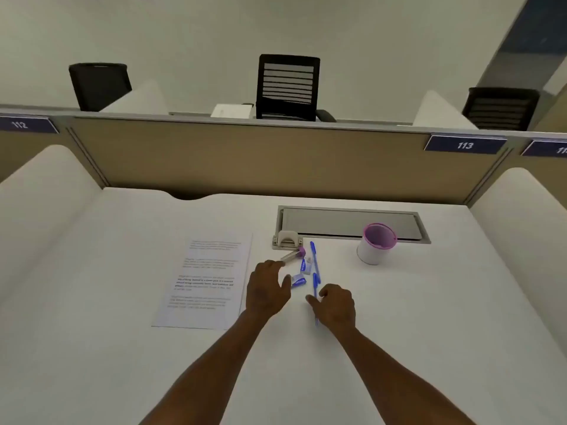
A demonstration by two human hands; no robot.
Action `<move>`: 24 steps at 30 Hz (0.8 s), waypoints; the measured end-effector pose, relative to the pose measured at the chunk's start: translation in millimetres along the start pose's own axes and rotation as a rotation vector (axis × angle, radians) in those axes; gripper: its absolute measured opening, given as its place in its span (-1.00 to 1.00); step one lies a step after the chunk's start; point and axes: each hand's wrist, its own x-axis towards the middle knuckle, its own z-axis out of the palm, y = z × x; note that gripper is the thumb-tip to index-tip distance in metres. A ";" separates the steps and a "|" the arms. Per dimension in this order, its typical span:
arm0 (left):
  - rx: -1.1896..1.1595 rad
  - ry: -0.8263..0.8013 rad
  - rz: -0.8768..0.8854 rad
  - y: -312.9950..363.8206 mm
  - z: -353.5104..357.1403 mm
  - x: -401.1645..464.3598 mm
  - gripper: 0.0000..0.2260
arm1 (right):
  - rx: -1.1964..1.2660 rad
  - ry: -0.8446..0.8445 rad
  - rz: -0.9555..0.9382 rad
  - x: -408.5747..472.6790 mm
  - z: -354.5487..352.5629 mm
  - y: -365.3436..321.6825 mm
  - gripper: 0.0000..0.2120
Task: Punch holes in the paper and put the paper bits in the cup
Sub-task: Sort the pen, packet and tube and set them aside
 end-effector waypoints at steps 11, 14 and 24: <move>-0.065 -0.108 -0.059 -12.8 33.2 6.0 -0.59 | 0.145 0.030 0.142 7.1 7.4 -2.0 -0.87; -0.048 -0.130 -0.083 -13.8 45.5 11.2 -0.54 | 0.265 0.098 0.216 7.0 4.5 4.6 -0.89; -0.028 -0.069 -0.178 -17.2 62.3 10.4 -0.60 | 0.208 0.122 0.227 79.5 -9.2 -33.2 -0.68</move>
